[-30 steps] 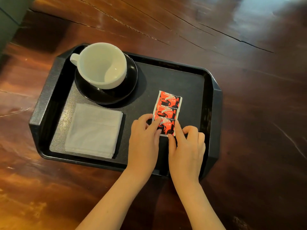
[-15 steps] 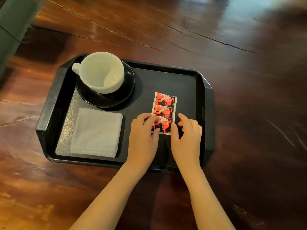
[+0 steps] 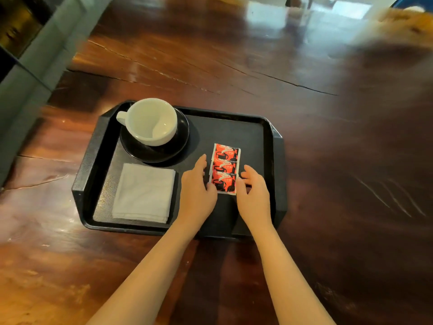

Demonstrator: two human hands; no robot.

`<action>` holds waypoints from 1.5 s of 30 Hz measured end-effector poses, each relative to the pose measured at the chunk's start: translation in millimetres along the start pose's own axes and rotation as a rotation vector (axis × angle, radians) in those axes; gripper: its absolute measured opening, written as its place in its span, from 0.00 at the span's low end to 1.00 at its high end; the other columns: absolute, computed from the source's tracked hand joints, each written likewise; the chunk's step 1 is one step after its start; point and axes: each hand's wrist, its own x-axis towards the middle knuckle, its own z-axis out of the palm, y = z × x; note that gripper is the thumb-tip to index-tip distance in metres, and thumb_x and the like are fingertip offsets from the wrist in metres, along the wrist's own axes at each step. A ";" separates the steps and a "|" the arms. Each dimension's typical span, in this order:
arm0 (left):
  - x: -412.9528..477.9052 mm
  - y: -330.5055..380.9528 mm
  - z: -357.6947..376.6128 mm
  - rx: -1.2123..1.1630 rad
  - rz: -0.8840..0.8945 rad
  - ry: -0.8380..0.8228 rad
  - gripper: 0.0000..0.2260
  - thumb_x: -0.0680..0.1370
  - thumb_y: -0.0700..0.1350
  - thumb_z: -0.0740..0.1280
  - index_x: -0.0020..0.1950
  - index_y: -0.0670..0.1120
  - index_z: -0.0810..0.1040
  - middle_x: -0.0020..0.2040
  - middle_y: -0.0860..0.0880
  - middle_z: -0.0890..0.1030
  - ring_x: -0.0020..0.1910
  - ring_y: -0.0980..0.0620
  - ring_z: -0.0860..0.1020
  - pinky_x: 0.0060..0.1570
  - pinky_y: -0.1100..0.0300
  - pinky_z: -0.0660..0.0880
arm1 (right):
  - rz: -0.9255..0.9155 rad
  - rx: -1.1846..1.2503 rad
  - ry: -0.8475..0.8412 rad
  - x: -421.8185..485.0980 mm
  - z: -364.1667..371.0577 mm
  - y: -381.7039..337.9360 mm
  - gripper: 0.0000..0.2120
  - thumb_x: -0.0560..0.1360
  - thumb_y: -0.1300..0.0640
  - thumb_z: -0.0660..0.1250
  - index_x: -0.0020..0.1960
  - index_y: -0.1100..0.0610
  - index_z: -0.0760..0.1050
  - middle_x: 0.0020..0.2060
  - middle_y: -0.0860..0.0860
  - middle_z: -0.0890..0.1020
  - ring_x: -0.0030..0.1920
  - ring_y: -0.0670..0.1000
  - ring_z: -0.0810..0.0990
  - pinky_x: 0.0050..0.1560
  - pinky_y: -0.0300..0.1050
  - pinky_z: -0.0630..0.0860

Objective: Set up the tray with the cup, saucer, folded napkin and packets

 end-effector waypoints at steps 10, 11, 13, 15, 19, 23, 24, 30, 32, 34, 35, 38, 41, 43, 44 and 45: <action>16.7 15.8 7.6 -0.304 -0.184 -0.112 0.27 0.81 0.38 0.56 0.77 0.51 0.51 0.75 0.50 0.62 0.72 0.50 0.64 0.62 0.57 0.69 | 0.122 0.263 -0.070 25.4 6.2 -14.8 0.20 0.82 0.54 0.51 0.74 0.51 0.58 0.68 0.52 0.71 0.63 0.49 0.74 0.61 0.52 0.76; 17.6 14.9 9.1 -0.280 -0.184 -0.105 0.27 0.80 0.38 0.57 0.77 0.51 0.51 0.75 0.50 0.62 0.73 0.50 0.64 0.64 0.54 0.69 | 0.121 0.253 -0.072 27.5 7.6 -14.9 0.20 0.82 0.53 0.51 0.73 0.51 0.59 0.66 0.52 0.72 0.62 0.50 0.75 0.60 0.53 0.77; 17.4 15.0 10.5 -0.226 -0.171 -0.096 0.26 0.80 0.39 0.57 0.77 0.51 0.53 0.76 0.49 0.60 0.73 0.50 0.62 0.67 0.52 0.67 | 0.100 0.238 -0.080 30.9 9.3 -14.2 0.18 0.81 0.52 0.51 0.71 0.52 0.63 0.62 0.52 0.76 0.58 0.50 0.78 0.56 0.51 0.79; 14.5 16.1 11.8 -0.186 -0.151 -0.098 0.25 0.81 0.39 0.56 0.77 0.50 0.54 0.77 0.50 0.58 0.74 0.51 0.60 0.64 0.58 0.66 | 0.072 0.201 -0.086 32.7 10.0 -13.8 0.17 0.81 0.52 0.51 0.69 0.53 0.65 0.60 0.53 0.77 0.56 0.50 0.79 0.55 0.51 0.80; 8.0 20.1 14.0 -0.194 -0.156 -0.080 0.26 0.80 0.38 0.56 0.77 0.49 0.54 0.76 0.50 0.58 0.73 0.52 0.60 0.63 0.61 0.65 | 0.082 0.207 -0.087 33.8 11.7 -11.9 0.18 0.81 0.51 0.51 0.69 0.51 0.64 0.63 0.52 0.75 0.59 0.51 0.77 0.58 0.54 0.78; 5.8 23.8 15.3 -0.187 -0.160 -0.070 0.26 0.80 0.38 0.57 0.77 0.49 0.54 0.76 0.50 0.59 0.74 0.51 0.60 0.67 0.57 0.63 | 0.087 0.197 -0.082 33.2 10.6 -11.2 0.19 0.81 0.50 0.51 0.71 0.51 0.63 0.64 0.52 0.74 0.60 0.50 0.76 0.58 0.52 0.78; 5.8 23.8 15.5 -0.186 -0.162 -0.069 0.25 0.80 0.38 0.57 0.77 0.49 0.54 0.76 0.50 0.59 0.74 0.51 0.60 0.67 0.57 0.64 | 0.087 0.198 -0.081 32.7 9.8 -11.3 0.19 0.81 0.51 0.52 0.71 0.51 0.63 0.65 0.52 0.74 0.61 0.50 0.76 0.59 0.52 0.78; -4.1 15.4 14.3 -0.227 -0.180 0.041 0.27 0.78 0.35 0.60 0.74 0.51 0.59 0.73 0.48 0.66 0.66 0.56 0.68 0.58 0.66 0.68 | -0.010 0.072 0.035 12.7 1.1 -3.7 0.20 0.78 0.57 0.62 0.69 0.55 0.66 0.63 0.52 0.73 0.60 0.46 0.73 0.51 0.35 0.75; -12.3 12.5 15.0 -0.206 -0.184 0.083 0.26 0.77 0.34 0.61 0.73 0.51 0.62 0.70 0.48 0.69 0.59 0.61 0.68 0.47 0.76 0.66 | -0.030 -0.013 0.091 1.8 -1.3 1.9 0.20 0.75 0.58 0.67 0.66 0.56 0.69 0.58 0.52 0.76 0.57 0.47 0.73 0.47 0.33 0.70; -18.5 10.3 17.7 -0.199 -0.199 0.099 0.26 0.76 0.34 0.62 0.72 0.50 0.64 0.68 0.48 0.71 0.55 0.61 0.69 0.40 0.76 0.66 | -0.013 -0.043 0.081 -4.8 0.4 6.6 0.20 0.73 0.59 0.69 0.63 0.56 0.70 0.55 0.52 0.77 0.55 0.48 0.73 0.48 0.36 0.71; -20.5 10.3 19.4 -0.199 -0.208 0.097 0.25 0.76 0.34 0.62 0.71 0.50 0.64 0.67 0.48 0.71 0.54 0.60 0.70 0.40 0.75 0.66 | -0.009 -0.047 0.071 -5.7 2.1 8.2 0.19 0.73 0.60 0.69 0.63 0.56 0.71 0.54 0.52 0.77 0.55 0.48 0.74 0.48 0.37 0.71; -22.9 12.1 23.8 -0.199 -0.232 0.091 0.25 0.76 0.35 0.63 0.71 0.50 0.64 0.66 0.48 0.73 0.53 0.59 0.71 0.40 0.76 0.66 | -0.036 -0.071 0.075 -2.3 4.9 9.6 0.17 0.73 0.61 0.69 0.61 0.56 0.72 0.54 0.52 0.77 0.54 0.48 0.74 0.47 0.35 0.71; -23.6 12.3 25.8 -0.193 -0.234 0.109 0.24 0.77 0.35 0.63 0.71 0.49 0.65 0.65 0.48 0.74 0.55 0.60 0.71 0.38 0.77 0.67 | -0.044 -0.098 0.077 2.6 6.2 10.7 0.16 0.73 0.61 0.68 0.60 0.57 0.73 0.54 0.52 0.78 0.55 0.48 0.74 0.44 0.29 0.68; -23.8 11.8 26.6 -0.194 -0.239 0.120 0.24 0.77 0.35 0.63 0.71 0.49 0.65 0.65 0.48 0.74 0.56 0.60 0.70 0.38 0.77 0.68 | -0.043 -0.100 0.075 4.3 7.0 11.3 0.15 0.74 0.61 0.68 0.60 0.57 0.73 0.54 0.52 0.77 0.55 0.48 0.74 0.43 0.28 0.67; -23.7 12.2 26.8 -0.195 -0.241 0.127 0.24 0.77 0.35 0.63 0.71 0.49 0.65 0.65 0.48 0.74 0.57 0.60 0.70 0.39 0.76 0.68 | -0.049 -0.102 0.080 4.8 7.2 11.4 0.15 0.74 0.61 0.68 0.60 0.57 0.73 0.55 0.52 0.77 0.55 0.48 0.74 0.45 0.29 0.68; -23.7 12.0 27.4 -0.194 -0.241 0.131 0.24 0.77 0.35 0.63 0.71 0.49 0.65 0.65 0.48 0.74 0.57 0.60 0.70 0.40 0.76 0.67 | -0.048 -0.102 0.076 4.6 6.9 11.1 0.15 0.74 0.61 0.68 0.60 0.57 0.73 0.55 0.52 0.77 0.56 0.49 0.74 0.47 0.32 0.70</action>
